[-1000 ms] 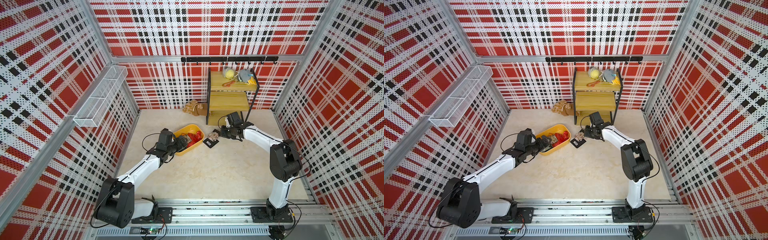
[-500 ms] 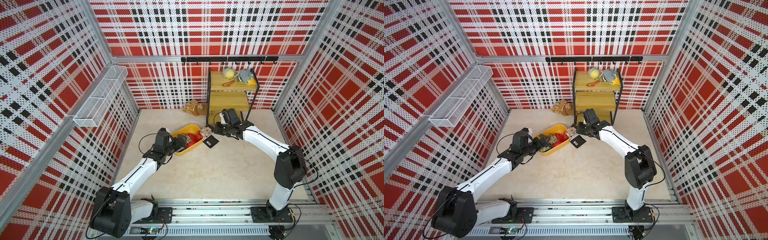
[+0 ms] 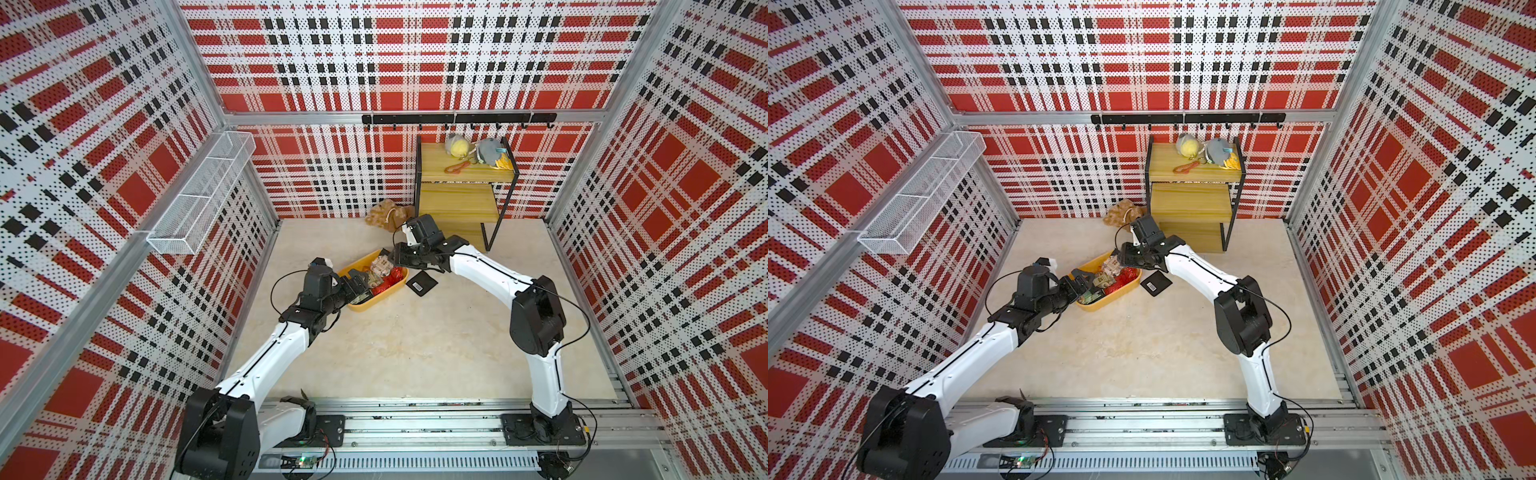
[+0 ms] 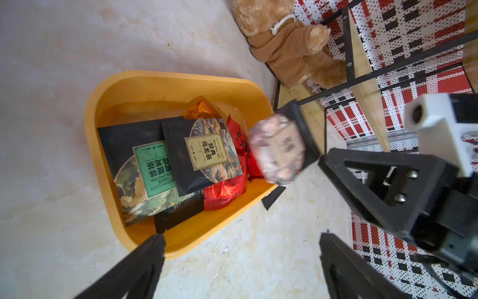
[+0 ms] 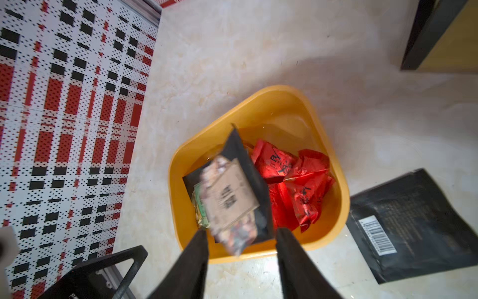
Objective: Put the tea bags into the storage box
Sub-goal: Place the tea bag in the storage box, then adjust the tea bag at the center of the board.
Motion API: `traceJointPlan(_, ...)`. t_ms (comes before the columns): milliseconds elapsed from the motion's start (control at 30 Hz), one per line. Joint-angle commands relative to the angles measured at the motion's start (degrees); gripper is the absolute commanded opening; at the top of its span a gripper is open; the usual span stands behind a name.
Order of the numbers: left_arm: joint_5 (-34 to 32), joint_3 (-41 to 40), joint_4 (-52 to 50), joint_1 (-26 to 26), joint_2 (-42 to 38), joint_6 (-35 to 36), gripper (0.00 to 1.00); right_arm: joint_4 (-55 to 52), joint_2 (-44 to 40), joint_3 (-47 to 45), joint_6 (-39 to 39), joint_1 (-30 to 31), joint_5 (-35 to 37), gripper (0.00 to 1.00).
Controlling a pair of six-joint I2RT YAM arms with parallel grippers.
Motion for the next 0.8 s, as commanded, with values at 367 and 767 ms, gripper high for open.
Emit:
traceJointPlan(367,0.18,-0.58,-0.20,0.22,0.19,0.33,0.99,-5.18,-8.35,-8.46,-2.33,-0.31,12.43,0.72)
traceJointPlan(767,0.53,-1.67,0.68,-0.14,-0.08,-0.17,0.99,-1.61,-7.98,-18.82,-2.15,-7.37,10.31,0.75)
